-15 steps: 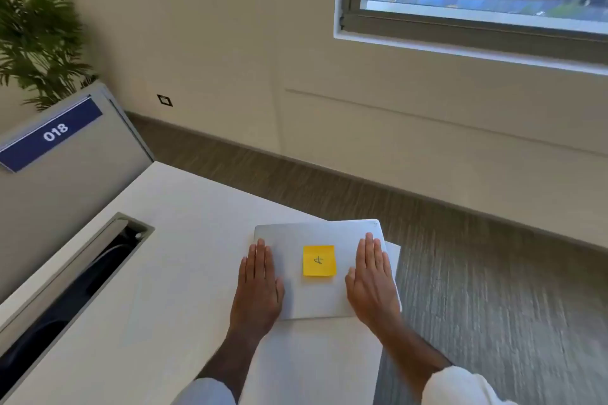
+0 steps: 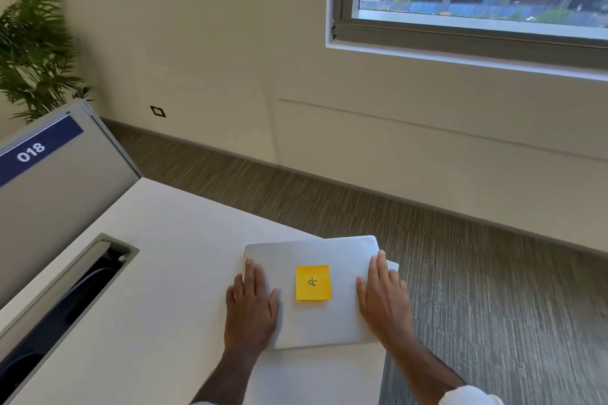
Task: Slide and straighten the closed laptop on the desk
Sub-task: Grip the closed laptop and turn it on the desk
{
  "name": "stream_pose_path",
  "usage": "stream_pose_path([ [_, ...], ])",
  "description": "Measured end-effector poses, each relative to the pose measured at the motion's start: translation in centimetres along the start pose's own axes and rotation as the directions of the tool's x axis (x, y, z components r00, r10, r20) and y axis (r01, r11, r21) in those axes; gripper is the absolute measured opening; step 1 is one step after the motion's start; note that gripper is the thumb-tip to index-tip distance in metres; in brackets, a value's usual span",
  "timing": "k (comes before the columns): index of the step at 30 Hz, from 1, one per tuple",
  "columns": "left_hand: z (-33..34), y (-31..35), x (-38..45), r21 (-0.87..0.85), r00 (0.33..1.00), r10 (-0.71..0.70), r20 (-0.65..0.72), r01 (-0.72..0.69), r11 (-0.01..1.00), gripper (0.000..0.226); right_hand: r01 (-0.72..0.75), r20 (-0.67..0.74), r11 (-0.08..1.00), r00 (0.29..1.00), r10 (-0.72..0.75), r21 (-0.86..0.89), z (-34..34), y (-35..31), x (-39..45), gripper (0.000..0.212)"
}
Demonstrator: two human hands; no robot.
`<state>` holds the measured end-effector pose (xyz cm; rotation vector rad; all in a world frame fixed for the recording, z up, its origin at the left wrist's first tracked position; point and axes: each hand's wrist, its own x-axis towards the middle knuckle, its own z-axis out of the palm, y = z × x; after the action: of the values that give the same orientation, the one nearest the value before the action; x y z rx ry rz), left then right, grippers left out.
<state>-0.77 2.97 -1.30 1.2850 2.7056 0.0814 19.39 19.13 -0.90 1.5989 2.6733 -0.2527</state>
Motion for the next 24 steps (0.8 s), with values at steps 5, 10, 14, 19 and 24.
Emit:
stream_pose_path([
  [5, 0.0, 0.1, 0.0, 0.036, 1.000, -0.018, 0.006, 0.017, 0.999, 0.067, -0.011, 0.006, 0.999, 1.000, 0.011, -0.048, 0.1, -0.2, 0.2, 0.060],
  [10, 0.2, 0.6, 0.1, 0.067, 0.998, -0.045, -0.040, 0.047, 0.997, 0.068, -0.055, 0.012, 0.998, 0.998, 0.055, 0.011, 0.0, -0.7, 0.2, 0.060],
  [14, 0.2, 1.5, 0.0, 0.035, 0.988, -0.149, -0.045, 0.151, 0.988, 0.067, -0.070, 0.008, 0.997, 0.998, 0.070, 0.013, 0.0, -0.8, 0.2, 0.062],
  [19, 0.0, 2.6, 0.0, -0.006, 0.968, -0.243, -0.059, 0.244, 0.970, 0.064, -0.083, 0.009, 0.997, 0.997, 0.083, 0.002, 0.1, -0.8, 0.2, 0.064],
  [24, -0.3, 3.0, 0.3, -0.068, 0.947, -0.314, -0.070, 0.309, 0.949, 0.065, -0.086, 0.012, 0.996, 0.996, 0.086, -0.006, 0.2, -0.9, 0.3, 0.065],
])
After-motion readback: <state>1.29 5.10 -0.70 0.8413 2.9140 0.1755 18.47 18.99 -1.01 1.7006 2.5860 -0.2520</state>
